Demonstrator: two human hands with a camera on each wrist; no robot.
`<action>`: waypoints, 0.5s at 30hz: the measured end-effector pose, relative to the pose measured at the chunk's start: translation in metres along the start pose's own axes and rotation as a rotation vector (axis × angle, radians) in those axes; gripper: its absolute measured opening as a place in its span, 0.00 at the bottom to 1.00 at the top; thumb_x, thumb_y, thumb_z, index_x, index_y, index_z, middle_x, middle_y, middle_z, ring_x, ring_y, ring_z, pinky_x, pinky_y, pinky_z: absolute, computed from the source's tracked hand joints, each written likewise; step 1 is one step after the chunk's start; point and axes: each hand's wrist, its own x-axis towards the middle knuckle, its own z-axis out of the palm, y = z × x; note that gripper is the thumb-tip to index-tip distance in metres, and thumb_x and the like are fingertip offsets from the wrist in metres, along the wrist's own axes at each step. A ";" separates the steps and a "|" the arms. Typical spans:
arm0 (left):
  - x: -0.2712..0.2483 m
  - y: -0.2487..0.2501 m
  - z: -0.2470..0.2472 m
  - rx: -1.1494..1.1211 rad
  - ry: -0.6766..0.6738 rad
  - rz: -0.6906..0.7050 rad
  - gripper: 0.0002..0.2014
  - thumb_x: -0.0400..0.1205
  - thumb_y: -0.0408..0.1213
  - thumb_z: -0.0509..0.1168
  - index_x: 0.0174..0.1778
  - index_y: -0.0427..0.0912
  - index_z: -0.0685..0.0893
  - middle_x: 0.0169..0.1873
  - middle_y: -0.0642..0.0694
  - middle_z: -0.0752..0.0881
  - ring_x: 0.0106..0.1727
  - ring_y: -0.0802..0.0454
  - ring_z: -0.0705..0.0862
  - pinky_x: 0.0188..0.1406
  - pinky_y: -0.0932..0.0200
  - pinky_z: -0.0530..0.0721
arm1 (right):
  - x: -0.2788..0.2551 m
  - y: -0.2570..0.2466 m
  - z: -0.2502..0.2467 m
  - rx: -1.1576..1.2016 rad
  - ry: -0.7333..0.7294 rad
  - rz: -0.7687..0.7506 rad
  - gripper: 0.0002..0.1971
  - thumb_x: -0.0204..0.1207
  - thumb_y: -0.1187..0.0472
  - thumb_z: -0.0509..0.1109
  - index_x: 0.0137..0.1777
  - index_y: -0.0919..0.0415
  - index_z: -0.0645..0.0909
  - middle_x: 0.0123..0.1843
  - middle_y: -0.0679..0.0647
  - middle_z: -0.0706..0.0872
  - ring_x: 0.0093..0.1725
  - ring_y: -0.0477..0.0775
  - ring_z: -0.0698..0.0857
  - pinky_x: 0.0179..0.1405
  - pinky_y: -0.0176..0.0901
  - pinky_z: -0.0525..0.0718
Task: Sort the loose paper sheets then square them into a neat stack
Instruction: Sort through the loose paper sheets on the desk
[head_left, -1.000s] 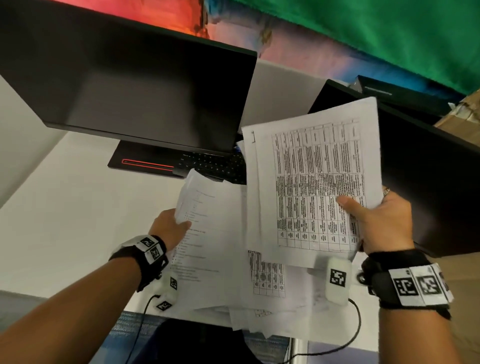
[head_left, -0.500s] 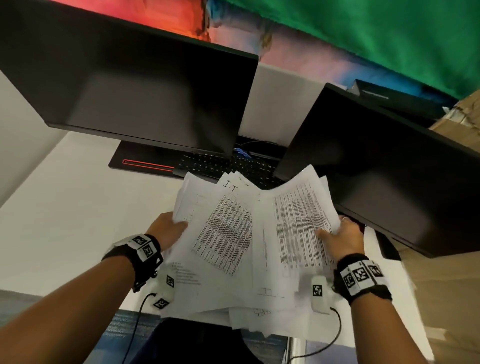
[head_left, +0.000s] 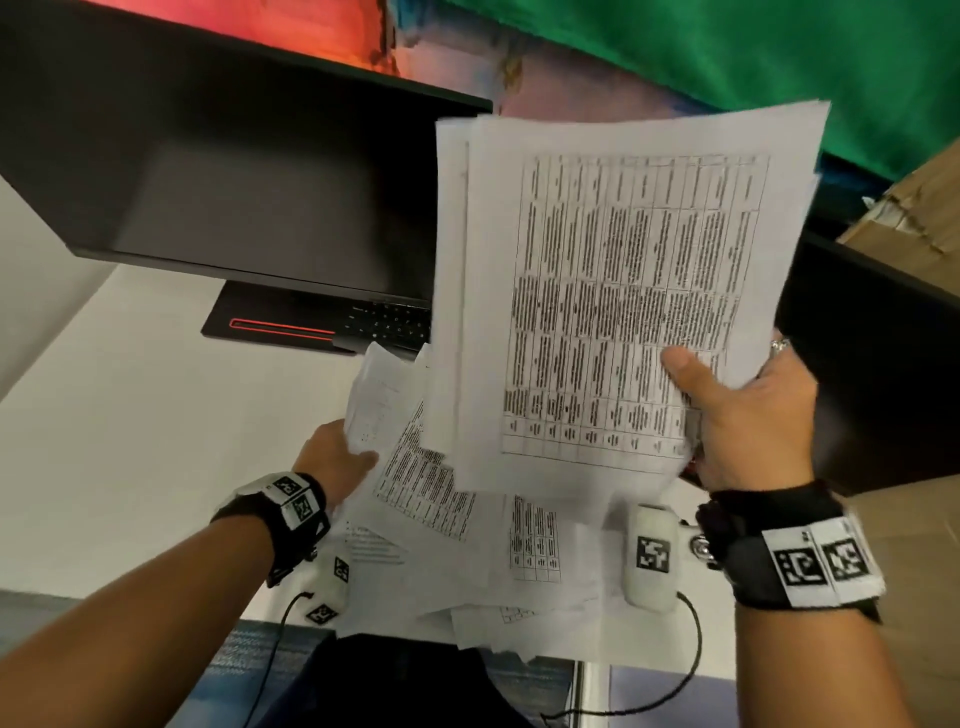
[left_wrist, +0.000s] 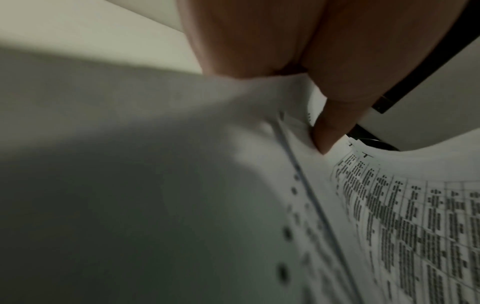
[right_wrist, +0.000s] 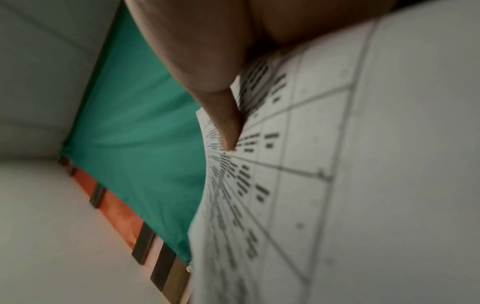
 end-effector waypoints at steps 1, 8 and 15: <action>-0.001 -0.001 0.000 0.000 -0.007 0.011 0.11 0.80 0.34 0.70 0.58 0.39 0.86 0.47 0.43 0.90 0.43 0.47 0.87 0.29 0.65 0.76 | 0.001 0.008 0.003 0.075 0.010 0.049 0.19 0.73 0.74 0.77 0.62 0.61 0.83 0.58 0.56 0.92 0.58 0.59 0.91 0.56 0.57 0.89; -0.001 -0.015 0.000 -0.053 -0.141 -0.012 0.11 0.81 0.34 0.68 0.59 0.41 0.85 0.51 0.43 0.89 0.48 0.47 0.87 0.49 0.56 0.85 | -0.009 0.145 0.036 -0.151 0.053 0.559 0.30 0.61 0.56 0.87 0.64 0.53 0.82 0.64 0.56 0.89 0.60 0.57 0.89 0.64 0.57 0.86; 0.007 -0.012 0.006 -0.384 -0.243 -0.120 0.24 0.88 0.52 0.54 0.76 0.44 0.76 0.63 0.41 0.87 0.62 0.39 0.87 0.70 0.37 0.80 | -0.018 0.217 0.068 -0.813 -0.051 0.700 0.44 0.70 0.52 0.81 0.80 0.66 0.62 0.75 0.65 0.75 0.73 0.66 0.78 0.71 0.56 0.79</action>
